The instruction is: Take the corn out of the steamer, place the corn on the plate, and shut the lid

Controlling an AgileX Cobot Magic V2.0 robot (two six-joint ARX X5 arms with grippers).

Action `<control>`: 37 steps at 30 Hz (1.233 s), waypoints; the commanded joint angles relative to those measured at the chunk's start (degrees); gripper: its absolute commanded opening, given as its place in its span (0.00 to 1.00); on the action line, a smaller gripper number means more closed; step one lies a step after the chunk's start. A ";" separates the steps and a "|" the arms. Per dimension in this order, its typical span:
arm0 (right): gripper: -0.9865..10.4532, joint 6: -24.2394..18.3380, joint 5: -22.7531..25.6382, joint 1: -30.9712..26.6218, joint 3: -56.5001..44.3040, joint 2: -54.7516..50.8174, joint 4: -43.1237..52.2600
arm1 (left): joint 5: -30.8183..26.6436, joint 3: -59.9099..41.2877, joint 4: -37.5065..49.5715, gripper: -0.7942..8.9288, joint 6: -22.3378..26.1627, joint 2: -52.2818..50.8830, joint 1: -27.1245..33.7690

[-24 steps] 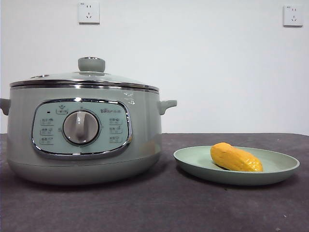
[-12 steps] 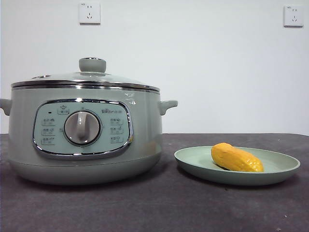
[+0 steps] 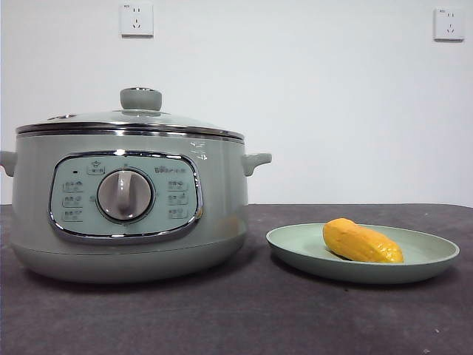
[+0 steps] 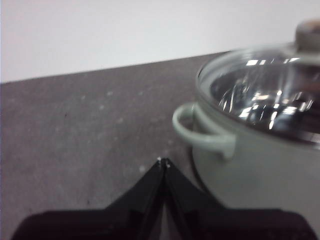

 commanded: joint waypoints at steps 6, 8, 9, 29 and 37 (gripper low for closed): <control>0.09 0.55 0.15 0.09 -0.28 -0.11 0.35 | -0.11 -5.86 -0.35 0.08 -3.61 -4.94 1.14; 0.09 0.55 0.15 0.09 -0.28 -0.11 0.37 | -0.31 -5.86 -2.43 0.08 -3.63 -5.44 1.14; 0.09 0.55 0.15 0.09 -0.28 -0.11 0.37 | -0.61 -5.86 -3.34 0.08 -3.65 -5.60 1.11; 0.09 0.55 0.17 0.09 -0.28 -0.11 0.35 | -1.60 -5.86 -2.93 0.08 -3.91 -6.38 1.11; 0.09 0.55 0.17 0.09 -0.28 -0.11 0.35 | -1.60 -5.86 -2.93 0.08 -3.91 -6.38 1.11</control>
